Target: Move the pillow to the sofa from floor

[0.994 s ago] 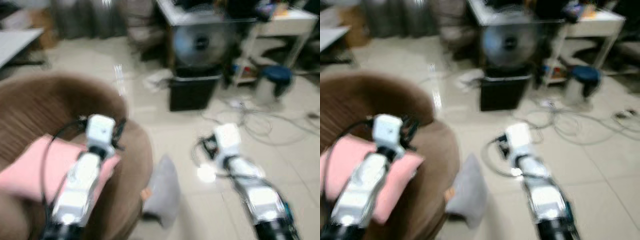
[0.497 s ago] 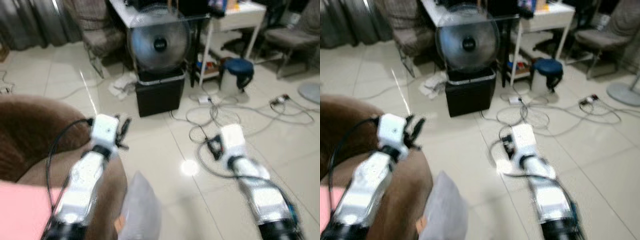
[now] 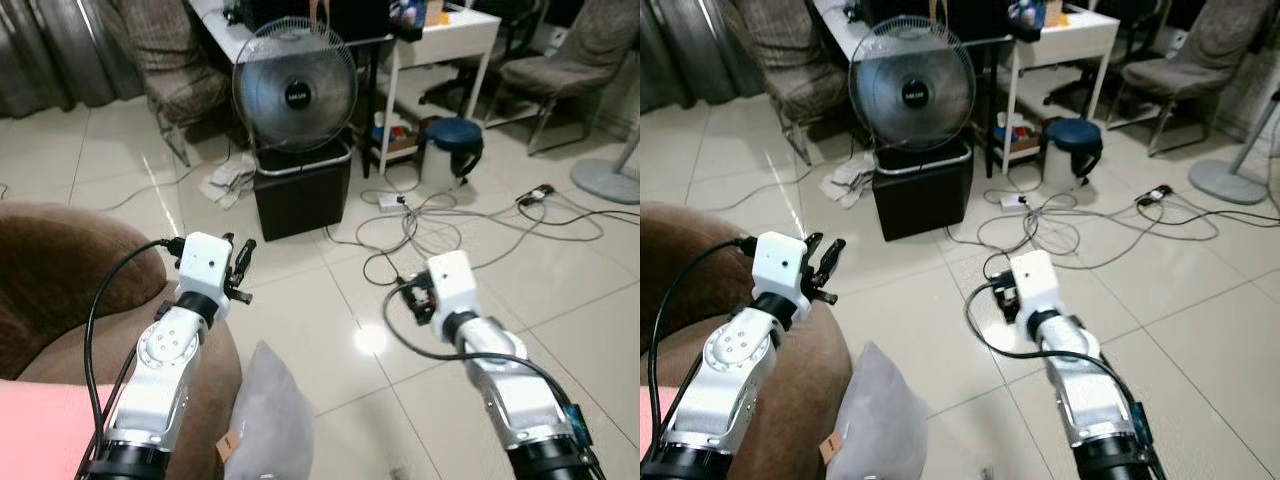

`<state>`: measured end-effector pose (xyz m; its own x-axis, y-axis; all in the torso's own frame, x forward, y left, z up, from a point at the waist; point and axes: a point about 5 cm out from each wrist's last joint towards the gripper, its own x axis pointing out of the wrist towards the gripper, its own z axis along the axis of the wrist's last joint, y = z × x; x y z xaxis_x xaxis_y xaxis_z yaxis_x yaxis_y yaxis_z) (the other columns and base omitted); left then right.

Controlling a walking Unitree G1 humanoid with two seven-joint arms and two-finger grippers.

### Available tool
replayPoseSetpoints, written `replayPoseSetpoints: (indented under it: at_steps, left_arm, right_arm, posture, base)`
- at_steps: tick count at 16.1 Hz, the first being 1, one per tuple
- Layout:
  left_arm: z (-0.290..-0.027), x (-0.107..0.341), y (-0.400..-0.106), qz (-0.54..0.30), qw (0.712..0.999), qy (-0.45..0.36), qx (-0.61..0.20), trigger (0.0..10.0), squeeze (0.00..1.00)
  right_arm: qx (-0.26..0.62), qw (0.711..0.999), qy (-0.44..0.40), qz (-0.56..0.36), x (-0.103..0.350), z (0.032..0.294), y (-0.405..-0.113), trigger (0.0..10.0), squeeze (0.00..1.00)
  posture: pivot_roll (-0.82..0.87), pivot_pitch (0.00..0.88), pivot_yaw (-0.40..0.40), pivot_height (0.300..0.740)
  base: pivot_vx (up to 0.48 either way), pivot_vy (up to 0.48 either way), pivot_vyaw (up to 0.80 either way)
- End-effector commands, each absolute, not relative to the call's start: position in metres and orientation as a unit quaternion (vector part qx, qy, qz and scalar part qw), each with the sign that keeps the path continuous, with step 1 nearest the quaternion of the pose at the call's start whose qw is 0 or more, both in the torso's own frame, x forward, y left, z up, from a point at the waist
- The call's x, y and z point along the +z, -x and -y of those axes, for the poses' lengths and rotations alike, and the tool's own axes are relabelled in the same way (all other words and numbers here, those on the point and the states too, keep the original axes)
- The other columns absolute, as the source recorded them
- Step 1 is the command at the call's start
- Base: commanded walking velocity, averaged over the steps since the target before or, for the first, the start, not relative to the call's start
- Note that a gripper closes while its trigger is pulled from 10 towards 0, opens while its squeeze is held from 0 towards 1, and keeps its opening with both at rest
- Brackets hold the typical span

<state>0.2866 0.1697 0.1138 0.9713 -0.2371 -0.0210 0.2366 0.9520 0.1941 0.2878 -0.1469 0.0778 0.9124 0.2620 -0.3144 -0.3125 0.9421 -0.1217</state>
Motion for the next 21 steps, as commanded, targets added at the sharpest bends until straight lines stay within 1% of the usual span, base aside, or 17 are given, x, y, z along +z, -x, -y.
replayPoseSetpoints:
  at_steps: [1,7,10,11,12,15,18,20,21]
  left_arm:
    - [-0.174,0.114,-0.286,-0.002,0.988,-0.105,-0.115,10.0,0.00]
    - [-0.174,0.114,-0.285,-0.003,0.986,-0.105,-0.130,10.0,0.00]
    - [-0.171,0.112,-0.283,-0.007,0.983,-0.105,-0.151,10.0,0.00]
    - [-0.173,0.110,-0.280,-0.016,0.978,-0.114,-0.172,10.0,0.00]
    - [-0.175,0.110,-0.278,-0.019,0.977,-0.114,-0.176,10.0,0.00]
    - [-0.177,0.109,-0.273,-0.025,0.976,-0.125,-0.179,10.0,0.00]
    - [-0.173,0.108,-0.265,-0.029,0.974,-0.129,-0.185,10.0,0.00]
    - [-0.163,0.102,-0.259,-0.035,0.976,-0.116,-0.184,10.0,0.00]
    - [-0.158,0.100,-0.260,-0.040,0.975,-0.113,-0.187,10.0,0.00]
  right_arm:
    - [0.146,0.974,0.085,-0.149,0.077,0.149,-0.287,10.0,0.00]
    - [0.153,0.973,0.085,-0.150,0.076,0.147,-0.286,10.0,0.00]
    - [0.158,0.973,0.086,-0.147,0.077,0.147,-0.287,10.0,0.00]
    - [0.168,0.971,0.087,-0.146,0.077,0.146,-0.287,10.0,0.00]
    - [0.175,0.970,0.087,-0.148,0.076,0.145,-0.285,10.0,0.00]
    - [0.178,0.968,0.087,-0.156,0.068,0.147,-0.277,10.0,0.00]
    - [0.178,0.967,0.079,-0.165,0.064,0.145,-0.272,10.0,0.00]
    - [0.190,0.965,0.085,-0.161,0.063,0.148,-0.266,10.0,0.00]
    - [0.180,0.968,0.080,-0.157,0.068,0.152,-0.265,10.0,0.00]
  posture:
    - [0.05,0.000,0.052,0.740]
    - [0.05,0.000,0.055,0.735]
    - [0.05,0.000,0.048,0.710]
    - [0.06,0.000,0.042,0.695]
    - [0.07,0.000,0.023,0.685]
    - [0.10,0.000,0.012,0.657]
    - [0.12,0.000,-0.016,0.657]
    - [0.07,0.000,-0.020,0.657]
    - [0.06,0.000,-0.019,0.657]
  base:
    - [0.000,0.000,0.00]
    - [0.000,0.000,0.00]
    - [0.000,0.000,0.00]
    - [0.000,0.000,0.00]
    - [0.000,0.000,0.00]
    - [0.000,0.000,0.00]
    - [0.000,0.000,0.00]
    - [0.000,0.000,0.00]
    - [0.000,0.000,0.00]
